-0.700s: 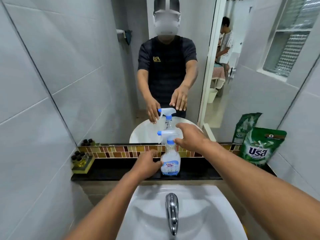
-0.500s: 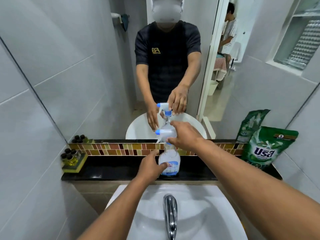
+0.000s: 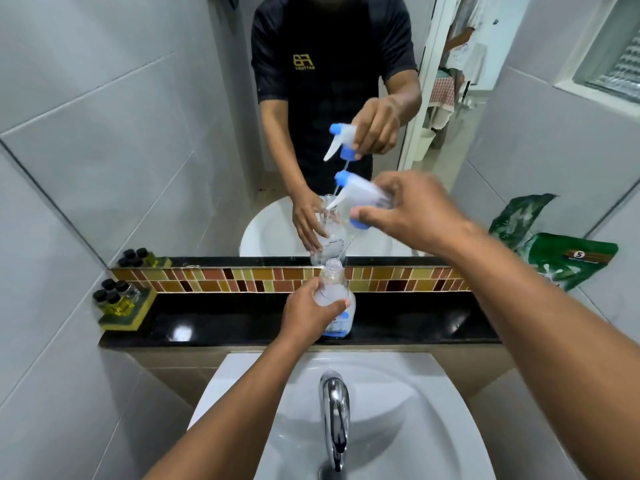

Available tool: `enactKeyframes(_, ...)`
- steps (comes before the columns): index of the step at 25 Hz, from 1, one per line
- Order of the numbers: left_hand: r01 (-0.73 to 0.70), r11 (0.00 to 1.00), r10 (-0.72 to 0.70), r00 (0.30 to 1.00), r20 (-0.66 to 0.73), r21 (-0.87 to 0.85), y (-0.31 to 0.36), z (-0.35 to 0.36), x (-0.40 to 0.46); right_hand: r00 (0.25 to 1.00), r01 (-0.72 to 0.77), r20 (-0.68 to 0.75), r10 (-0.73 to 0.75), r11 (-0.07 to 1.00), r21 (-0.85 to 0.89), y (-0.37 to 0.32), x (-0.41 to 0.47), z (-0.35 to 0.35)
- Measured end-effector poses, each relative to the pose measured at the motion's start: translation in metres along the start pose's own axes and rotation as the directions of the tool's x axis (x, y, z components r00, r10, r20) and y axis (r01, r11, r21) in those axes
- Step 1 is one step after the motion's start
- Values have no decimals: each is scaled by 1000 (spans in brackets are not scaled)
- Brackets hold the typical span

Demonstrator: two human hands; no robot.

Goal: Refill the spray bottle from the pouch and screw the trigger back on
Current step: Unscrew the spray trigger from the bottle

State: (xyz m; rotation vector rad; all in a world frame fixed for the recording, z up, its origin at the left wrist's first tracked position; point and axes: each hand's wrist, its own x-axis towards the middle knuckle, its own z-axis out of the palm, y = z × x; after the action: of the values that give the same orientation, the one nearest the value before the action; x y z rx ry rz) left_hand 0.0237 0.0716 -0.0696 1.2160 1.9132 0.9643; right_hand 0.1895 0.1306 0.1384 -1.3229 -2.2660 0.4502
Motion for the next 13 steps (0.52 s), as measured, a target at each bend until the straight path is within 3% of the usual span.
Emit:
enactKeyframes(3, -13, 999, 13, 1000, 0, -31, 1, -1, -3, 984, -60, -158, 83, 988, 144, 19, -17, -42)
enactKeyframes(6, -13, 999, 12, 1000, -20, -50, -1, 0, -4, 956, -127, -222, 191, 954, 272, 50, -36, -58)
enactKeyframes(9, -2, 998, 1, 1000, -7, -61, -1, -1, -4, 890, -169, -295, 348, 852, 495, 85, -55, -57)
enactKeyframes(13, 2, 997, -1, 1000, 8, -83, 3, -4, -5, 796, -196, -277, 539, 662, 723, 137, -71, -44)
